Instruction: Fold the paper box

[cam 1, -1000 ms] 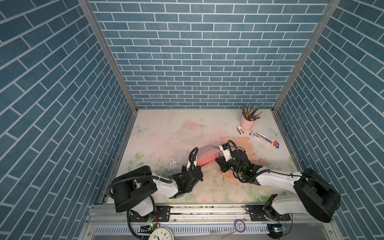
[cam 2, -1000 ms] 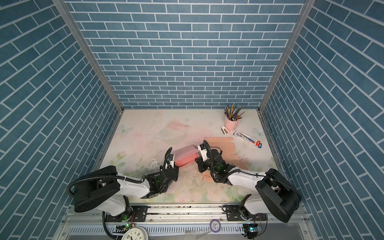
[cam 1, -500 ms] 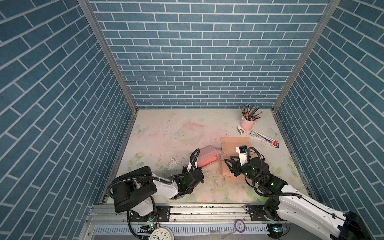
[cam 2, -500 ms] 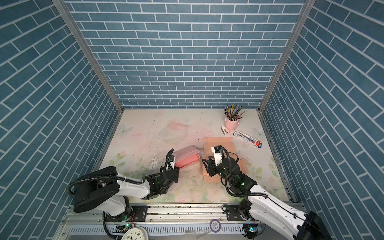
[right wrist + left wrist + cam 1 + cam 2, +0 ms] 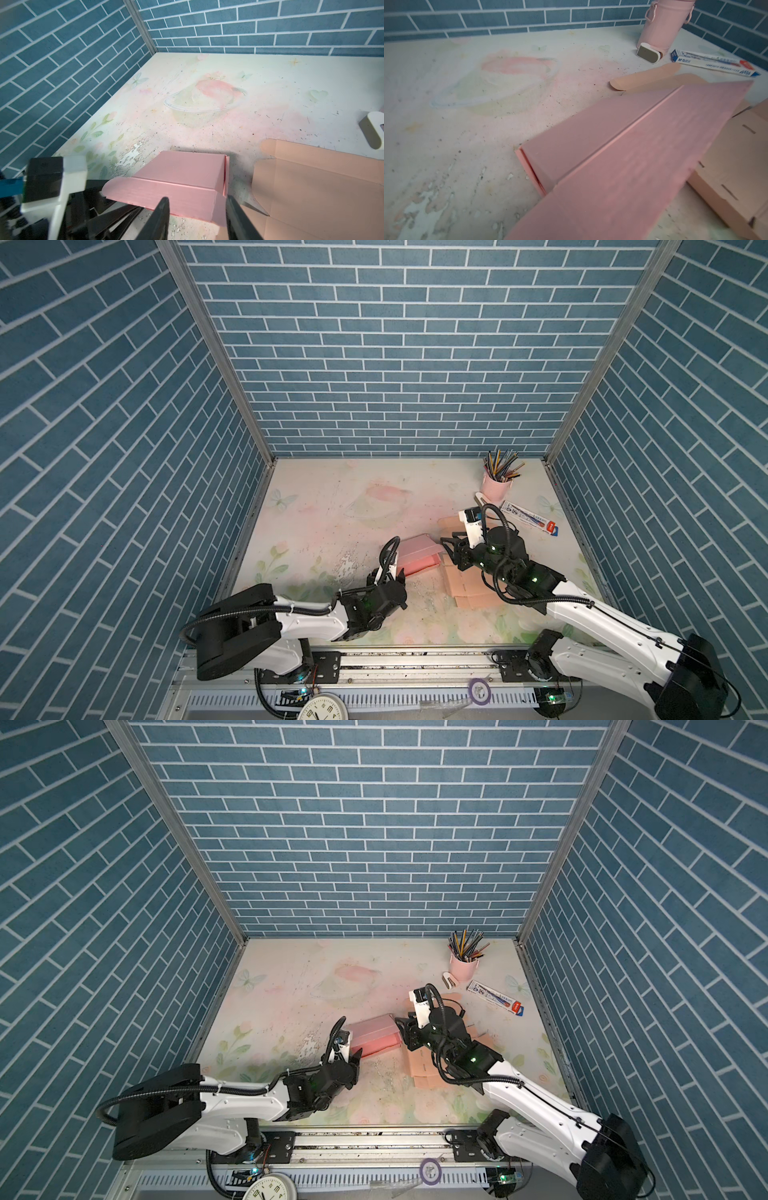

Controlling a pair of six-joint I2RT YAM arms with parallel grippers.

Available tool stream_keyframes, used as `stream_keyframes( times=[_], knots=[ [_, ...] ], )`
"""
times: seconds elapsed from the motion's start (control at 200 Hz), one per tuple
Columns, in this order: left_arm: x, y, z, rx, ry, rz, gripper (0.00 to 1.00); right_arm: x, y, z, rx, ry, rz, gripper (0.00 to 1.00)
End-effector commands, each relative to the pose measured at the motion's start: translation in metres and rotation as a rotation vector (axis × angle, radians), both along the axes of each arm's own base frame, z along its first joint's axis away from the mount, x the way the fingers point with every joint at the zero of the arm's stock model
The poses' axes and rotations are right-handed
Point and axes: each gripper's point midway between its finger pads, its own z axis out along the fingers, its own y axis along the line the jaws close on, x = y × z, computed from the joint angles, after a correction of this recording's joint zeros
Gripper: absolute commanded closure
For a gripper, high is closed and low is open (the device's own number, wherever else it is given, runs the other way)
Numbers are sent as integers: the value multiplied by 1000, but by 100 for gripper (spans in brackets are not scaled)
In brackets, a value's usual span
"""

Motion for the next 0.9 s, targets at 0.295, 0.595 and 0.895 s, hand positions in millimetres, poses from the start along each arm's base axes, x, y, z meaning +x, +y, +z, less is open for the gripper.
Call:
stream_keyframes(
  times=[0.295, 0.595, 0.895],
  knots=[
    [-66, 11, 24, -61, 319, -184, 12, 25, 30, -1, -102, 10, 55, 55],
    [-46, 4, 95, -203, 233, -200, 12, 39, 38, -38, -181, 83, 57, 56],
    [24, 18, 88, -260, 256, -90, 16, 36, 39, -69, -221, 167, 67, 57]
  ],
)
